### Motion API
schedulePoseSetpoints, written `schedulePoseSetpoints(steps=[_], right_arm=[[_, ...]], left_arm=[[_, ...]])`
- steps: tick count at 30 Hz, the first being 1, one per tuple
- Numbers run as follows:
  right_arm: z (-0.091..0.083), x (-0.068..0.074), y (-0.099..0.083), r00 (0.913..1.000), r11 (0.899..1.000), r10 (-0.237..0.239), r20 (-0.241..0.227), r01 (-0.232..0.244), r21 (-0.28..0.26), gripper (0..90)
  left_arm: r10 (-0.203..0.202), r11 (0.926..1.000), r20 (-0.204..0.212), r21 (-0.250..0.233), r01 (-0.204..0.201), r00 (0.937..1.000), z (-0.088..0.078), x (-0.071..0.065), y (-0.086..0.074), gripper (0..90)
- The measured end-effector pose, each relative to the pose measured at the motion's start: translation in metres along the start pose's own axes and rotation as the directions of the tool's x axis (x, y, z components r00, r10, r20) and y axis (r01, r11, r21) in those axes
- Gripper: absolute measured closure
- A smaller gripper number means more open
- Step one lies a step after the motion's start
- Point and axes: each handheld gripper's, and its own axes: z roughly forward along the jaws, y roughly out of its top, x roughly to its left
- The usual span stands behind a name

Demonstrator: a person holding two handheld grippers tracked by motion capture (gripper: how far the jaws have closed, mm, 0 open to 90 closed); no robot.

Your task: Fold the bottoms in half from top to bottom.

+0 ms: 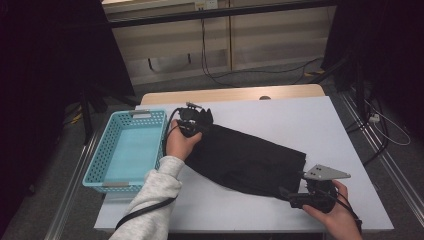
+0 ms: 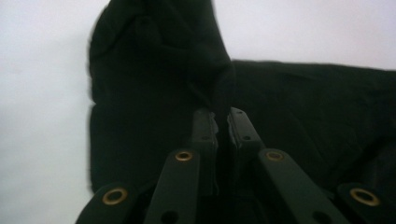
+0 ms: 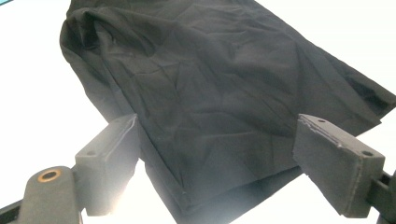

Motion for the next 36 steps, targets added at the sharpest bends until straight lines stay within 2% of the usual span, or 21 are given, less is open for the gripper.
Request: schedulePoseSetpoints(steps=[9, 10, 15, 19, 22, 25, 30, 33, 36], right_arm=[[0.002, 0.001, 0.0, 1.0, 1.0, -0.005, -0.001, 0.005, 0.01, 15.3], [0.002, 0.001, -0.001, 1.0, 1.0, -0.007, 0.0, 0.007, 0.01, 15.4], [0.004, 0.001, 0.0, 0.9999, 1.0, -0.013, -0.002, 0.013, 0.015, 15.4], [0.008, 0.001, 0.002, 0.9999, 1.0, -0.013, -0.003, 0.013, 0.017, 15.4], [0.01, 0.001, 0.004, 0.9998, 1.0, -0.017, -0.006, 0.017, 0.015, 15.4], [0.014, 0.0, 0.008, 0.9998, 1.0, -0.017, -0.005, 0.017, 0.012, 15.4], [0.023, -0.002, 0.017, 0.9999, 1.0, -0.015, 0.005, 0.015, 0.006, 15.4], [0.028, -0.005, 0.023, 0.9998, 1.0, -0.016, 0.011, 0.016, 0.002, 15.4], [0.033, -0.01, 0.029, 0.9996, 1.0, 0.008, 0.026, -0.008, -0.01, 15.3]], left_arm=[[0.009, 0.9997, 0.065, 0.024, -0.01, 0.9978, 0.028, -0.02, -0.021, 81.6], [0.016, 0.9992, 0.071, 0.034, -0.018, 0.9974, 0.03, -0.02, -0.023, 81.6], [0.02, 0.9995, 0.087, 0.025, -0.022, 0.996, 0.032, -0.026, -0.029, 79.6], [0.03, 0.9995, 0.111, 0.009, -0.031, 0.9934, 0.028, -0.03, -0.032, 75.3], [0.052, 0.9986, 0.128, -0.013, -0.051, 0.9904, 0.019, -0.032, -0.033, 73.0], [0.051, 0.9978, 0.13, -0.049, -0.045, 0.9902, 0.012, -0.031, -0.033, 65.1], [0.042, 0.9947, 0.142, -0.099, -0.028, 0.989, -0.003, -0.02, -0.033, 49.9], [0.048, 0.9896, 0.119, -0.14, -0.031, 0.9917, -0.011, -0.014, -0.033, 40.4], [0.053, 0.9881, 0.093, -0.149, -0.039, 0.9942, -0.015, -0.008, -0.034, 36.0]])
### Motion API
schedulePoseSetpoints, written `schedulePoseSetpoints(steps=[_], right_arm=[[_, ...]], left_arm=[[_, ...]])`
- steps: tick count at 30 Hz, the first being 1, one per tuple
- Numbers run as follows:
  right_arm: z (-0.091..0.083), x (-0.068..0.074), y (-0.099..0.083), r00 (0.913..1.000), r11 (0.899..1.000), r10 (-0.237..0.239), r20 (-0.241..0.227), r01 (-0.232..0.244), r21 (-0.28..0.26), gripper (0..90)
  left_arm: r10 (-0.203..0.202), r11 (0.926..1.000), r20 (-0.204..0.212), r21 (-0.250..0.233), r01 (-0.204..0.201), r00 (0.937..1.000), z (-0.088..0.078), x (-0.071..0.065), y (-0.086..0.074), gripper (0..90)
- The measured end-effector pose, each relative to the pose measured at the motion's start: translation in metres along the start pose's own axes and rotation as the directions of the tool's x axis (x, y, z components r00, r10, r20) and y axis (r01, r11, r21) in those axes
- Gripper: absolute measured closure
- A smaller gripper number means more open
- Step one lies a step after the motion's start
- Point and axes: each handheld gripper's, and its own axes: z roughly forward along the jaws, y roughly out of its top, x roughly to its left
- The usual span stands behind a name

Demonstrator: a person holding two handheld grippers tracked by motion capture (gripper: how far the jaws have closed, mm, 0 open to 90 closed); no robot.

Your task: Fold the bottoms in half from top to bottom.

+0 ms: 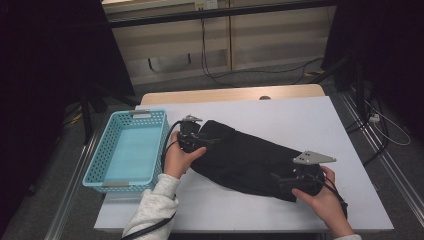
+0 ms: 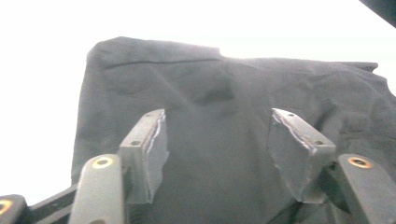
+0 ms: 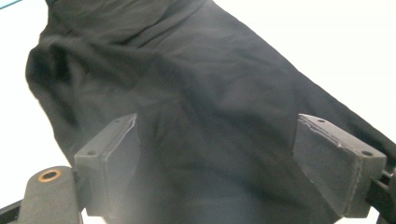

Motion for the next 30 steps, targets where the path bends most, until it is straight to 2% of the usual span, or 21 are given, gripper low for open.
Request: schedulePoseSetpoints(steps=[4, 7, 8, 11, 16, 19, 23, 28, 30], right_arm=[[0.01, -0.004, 0.008, 0.9999, 1.0, 0.002, 0.011, -0.002, -0.006, 15.8], [0.02, -0.007, 0.016, 0.9998, 1.0, 0.002, 0.021, -0.002, -0.007, 16.5], [0.023, -0.009, 0.019, 0.9998, 1.0, 0.0, 0.019, 0.0, -0.01, 16.7], [0.033, -0.008, 0.027, 0.9994, 1.0, -0.014, 0.031, 0.015, -0.014, 19.0], [0.054, -0.002, 0.039, 0.9997, 1.0, -0.024, 0.008, 0.024, -0.014, 25.9], [0.066, 0.001, 0.046, 0.9997, 1.0, -0.022, -0.008, 0.022, -0.002, 27.0], [0.08, 0.004, 0.055, 0.9994, 1.0, -0.018, -0.031, 0.018, -0.005, 29.8], [0.096, 0.01, 0.065, 0.9979, 1.0, -0.02, -0.062, 0.02, 0.001, 32.1], [0.102, 0.015, 0.069, 0.9965, 1.0, -0.029, -0.079, 0.029, 0.007, 34.9]], left_arm=[[0.001, 1.0, -0.021, -0.003, -0.001, 0.9998, 0.0, 0.008, -0.003, 29.6], [0.019, 0.9998, -0.044, -0.004, -0.02, 0.9988, 0.0, 0.011, -0.005, 25.4], [0.029, 0.9996, -0.048, 0.009, -0.028, 0.9984, -0.001, 0.013, -0.005, 24.3], [0.031, 0.9995, -0.061, -0.008, -0.032, 0.9977, -0.001, 0.015, -0.006, 21.8], [0.051, 0.9987, -0.074, 0.009, -0.05, 0.996, -0.001, 0.016, -0.01, 19.3], [0.055, 0.9984, -0.083, 0.013, -0.054, 0.995, -0.002, 0.018, -0.012, 17.9], [0.049, 0.9985, -0.093, 0.028, -0.046, 0.9945, -0.002, 0.02, -0.017, 16.6], [0.048, 0.9986, -0.112, 0.029, -0.045, 0.9925, -0.004, 0.02, -0.022, 15.0], [0.061, 0.998, -0.111, 0.023, -0.059, 0.9919, -0.007, 0.018, -0.022, 14.9]])
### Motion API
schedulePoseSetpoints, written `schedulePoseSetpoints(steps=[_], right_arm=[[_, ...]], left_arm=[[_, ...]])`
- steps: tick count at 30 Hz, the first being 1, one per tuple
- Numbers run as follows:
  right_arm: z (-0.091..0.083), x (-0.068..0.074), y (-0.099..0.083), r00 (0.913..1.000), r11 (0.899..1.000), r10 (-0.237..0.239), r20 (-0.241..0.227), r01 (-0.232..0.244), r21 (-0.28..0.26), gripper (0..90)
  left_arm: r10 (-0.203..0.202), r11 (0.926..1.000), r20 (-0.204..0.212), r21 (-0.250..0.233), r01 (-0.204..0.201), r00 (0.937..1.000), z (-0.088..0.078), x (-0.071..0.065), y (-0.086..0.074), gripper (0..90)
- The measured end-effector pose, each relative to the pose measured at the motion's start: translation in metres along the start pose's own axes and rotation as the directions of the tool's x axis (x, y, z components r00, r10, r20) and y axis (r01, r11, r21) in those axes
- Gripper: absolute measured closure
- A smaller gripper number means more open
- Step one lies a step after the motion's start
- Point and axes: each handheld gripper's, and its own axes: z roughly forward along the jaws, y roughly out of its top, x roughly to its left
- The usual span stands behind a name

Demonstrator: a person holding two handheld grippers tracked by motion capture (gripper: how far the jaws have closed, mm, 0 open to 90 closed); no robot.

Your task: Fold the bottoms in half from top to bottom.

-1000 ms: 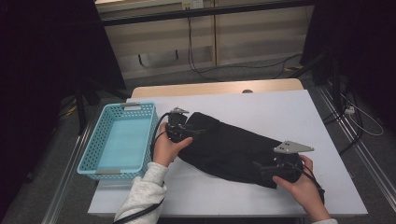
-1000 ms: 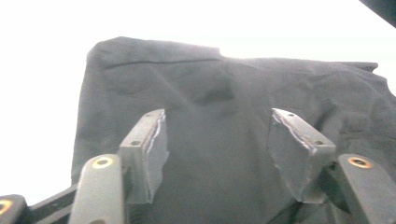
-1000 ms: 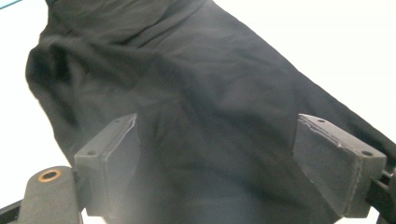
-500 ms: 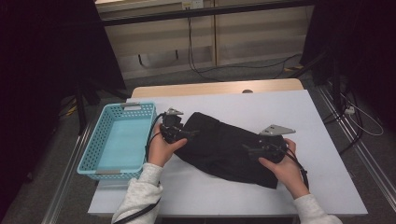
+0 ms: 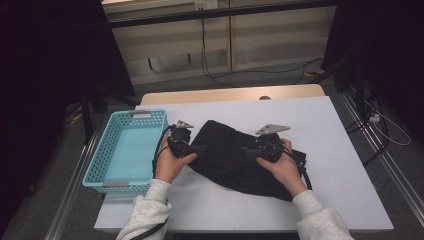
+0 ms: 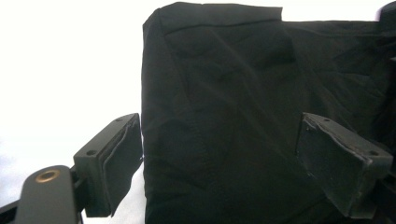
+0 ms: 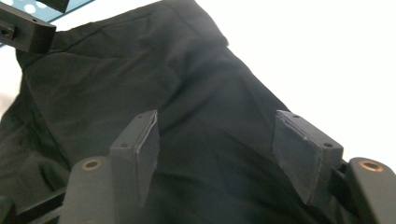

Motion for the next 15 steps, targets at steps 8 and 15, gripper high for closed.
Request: schedulePoseSetpoints(steps=[8, 15], right_arm=[[0.03, 0.016, 0.01, 0.9996, 0.999, -0.024, -0.018, 0.025, 0.047, 51.2], [0.045, 0.03, 0.008, 0.9973, 0.993, -0.057, -0.046, 0.061, 0.099, 60.0]], left_arm=[[0.005, 0.9998, 0.003, -0.021, -0.005, 1.0, -0.007, 0.0, -0.004, 15.1], [0.004, 0.9994, 0.001, -0.034, -0.004, 1.0, -0.009, -0.001, -0.005, 15.7]])
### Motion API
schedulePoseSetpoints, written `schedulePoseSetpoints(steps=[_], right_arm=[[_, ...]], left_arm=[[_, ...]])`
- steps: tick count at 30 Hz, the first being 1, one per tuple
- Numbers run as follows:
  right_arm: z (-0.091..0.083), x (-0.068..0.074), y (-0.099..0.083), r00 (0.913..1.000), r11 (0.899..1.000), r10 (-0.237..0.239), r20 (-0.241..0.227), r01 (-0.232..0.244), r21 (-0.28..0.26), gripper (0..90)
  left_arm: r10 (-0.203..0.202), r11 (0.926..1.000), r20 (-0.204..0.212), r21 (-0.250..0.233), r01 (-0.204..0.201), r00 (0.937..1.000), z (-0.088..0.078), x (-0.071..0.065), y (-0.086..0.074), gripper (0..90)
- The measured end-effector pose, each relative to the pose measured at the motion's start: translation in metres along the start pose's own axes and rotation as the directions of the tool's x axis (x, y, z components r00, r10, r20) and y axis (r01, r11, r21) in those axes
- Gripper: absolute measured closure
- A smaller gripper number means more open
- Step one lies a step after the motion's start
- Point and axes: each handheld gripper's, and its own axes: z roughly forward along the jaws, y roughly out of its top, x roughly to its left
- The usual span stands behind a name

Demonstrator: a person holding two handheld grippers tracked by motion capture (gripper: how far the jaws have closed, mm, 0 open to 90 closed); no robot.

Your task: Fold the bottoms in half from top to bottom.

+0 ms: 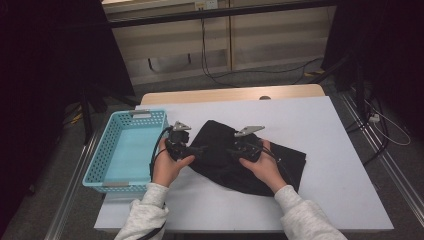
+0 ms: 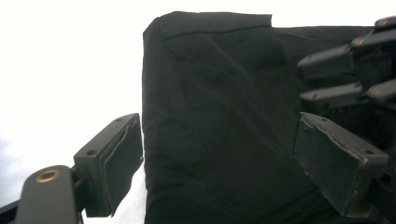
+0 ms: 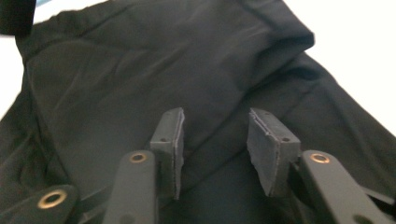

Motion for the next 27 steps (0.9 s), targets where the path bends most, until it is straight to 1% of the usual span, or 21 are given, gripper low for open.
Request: schedulePoseSetpoints(steps=[1, 2, 3, 4, 5, 6, 7, 8, 9, 10, 12, 13, 15, 16, 18, 20, 22, 24, 25, 26, 27], right_arm=[[0.002, 0.002, -0.001, 1.0, 1.0, -0.003, -0.005, 0.003, 0.002, 61.6], [0.003, 0.003, -0.002, 1.0, 1.0, -0.003, -0.002, 0.003, -0.007, 67.8], [0.003, 0.004, -0.002, 0.9999, 1.0, -0.006, -0.012, 0.006, -0.009, 74.0], [0.004, 0.004, -0.002, 0.9997, 1.0, 0.008, -0.023, -0.009, -0.012, 79.8], [0.004, 0.003, -0.002, 0.9992, 1.0, 0.023, -0.032, -0.023, -0.013, 84.4], [0.005, 0.002, -0.002, 0.9985, 0.999, 0.034, -0.043, -0.035, -0.017, 87.0], [0.006, 0.001, -0.002, 0.9984, 0.999, 0.034, -0.046, -0.035, -0.021, 88.2], [0.006, 0.001, -0.002, 0.9983, 0.999, 0.031, -0.049, -0.032, -0.021, 88.6], [0.005, 0.0, -0.002, 0.9973, 0.999, 0.043, -0.06, -0.045, -0.02, 89.2], [0.003, -0.001, -0.002, 0.9955, 0.997, 0.068, -0.067, -0.069, -0.019, 89.4], [-0.002, -0.002, -0.001, 0.9962, 0.998, 0.06, -0.063, -0.062, -0.028, 89.4], [-0.005, -0.003, 0.0, 0.996, 0.997, 0.061, -0.065, -0.063, -0.033, 89.4], [-0.011, -0.004, 0.001, 0.9934, 0.995, 0.079, -0.083, -0.084, -0.054, 89.4], [-0.014, -0.004, 0.003, 0.9938, 0.995, 0.074, -0.083, -0.079, -0.062, 89.5], [-0.017, -0.002, 0.004, 0.9963, 0.997, 0.047, -0.072, -0.051, -0.059, 89.6], [-0.02, -0.002, 0.004, 0.9969, 0.997, 0.04, -0.067, -0.044, -0.058, 89.6], [-0.023, -0.003, 0.003, 0.9958, 0.996, 0.051, -0.076, -0.057, -0.07, 89.5], [-0.028, -0.003, 0.005, 0.9956, 0.995, 0.05, -0.079, -0.056, -0.084, 89.5], [-0.03, -0.003, 0.006, 0.9954, 0.994, 0.053, -0.08, -0.061, -0.095, 89.6], [-0.032, -0.004, 0.007, 0.996, 0.993, 0.052, -0.073, -0.059, -0.101, 89.6], [-0.033, -0.004, 0.007, 0.9969, 0.994, 0.044, -0.065, -0.05, -0.1, 89.6]], left_arm=[[-0.001, 1.0, 0.003, -0.001, 0.001, 1.0, 0.0, 0.0, 0.0, 15.7], [0.002, 1.0, 0.008, 0.008, -0.002, 1.0, 0.0, 0.0, -0.001, 15.8], [0.007, 0.9999, 0.01, 0.015, -0.007, 0.9999, 0.0, 0.0, -0.001, 15.9], [0.015, 0.9998, 0.005, 0.013, -0.015, 0.9999, 0.0, 0.0, -0.002, 15.9], [0.015, 0.9998, 0.005, 0.013, -0.015, 0.9999, 0.0, 0.0, -0.002, 16.0], [0.012, 0.9998, 0.005, 0.013, -0.012, 0.9999, -0.001, 0.0, -0.002, 16.1], [0.015, 0.9998, 0.008, 0.016, -0.015, 0.9999, -0.001, 0.001, -0.002, 16.1], [0.0, 1.0, 0.006, 0.001, 0.0, 1.0, -0.001, 0.0, -0.001, 16.1], [0.002, 1.0, 0.009, 0.001, -0.002, 1.0, -0.002, 0.001, -0.001, 16.1], [0.003, 1.0, 0.011, -0.001, -0.003, 0.9999, -0.003, 0.001, 0.0, 16.1], [0.003, 1.0, 0.011, -0.008, -0.003, 0.9999, -0.003, 0.0, 0.001, 16.1], [0.011, 0.9999, 0.013, -0.006, -0.011, 0.9999, -0.003, 0.0, 0.001, 16.1], [0.008, 1.0, 0.014, -0.004, -0.008, 0.9999, -0.004, 0.0, 0.002, 16.3], [0.0, 1.0, 0.015, -0.009, 0.0, 0.9999, -0.005, 0.0, 0.002, 16.3], [-0.001, 0.9999, 0.011, -0.011, 0.001, 0.9999, -0.006, 0.0, 0.002, 16.3], [0.001, 1.0, 0.006, -0.004, -0.001, 1.0, -0.006, 0.001, 0.001, 16.3], [-0.006, 1.0, -0.001, -0.007, 0.006, 1.0, -0.007, 0.001, 0.0, 16.3], [-0.005, 1.0, 0.002, -0.008, 0.005, 1.0, -0.007, 0.0, 0.0, 16.3], [0.004, 1.0, 0.003, 0.002, -0.004, 1.0, -0.008, 0.001, 0.0, 16.3], [-0.006, 1.0, 0.002, -0.003, 0.006, 1.0, -0.007, 0.0, -0.001, 16.3], [-0.005, 1.0, 0.0, -0.001, 0.005, 1.0, -0.006, 0.001, -0.001, 16.3]])
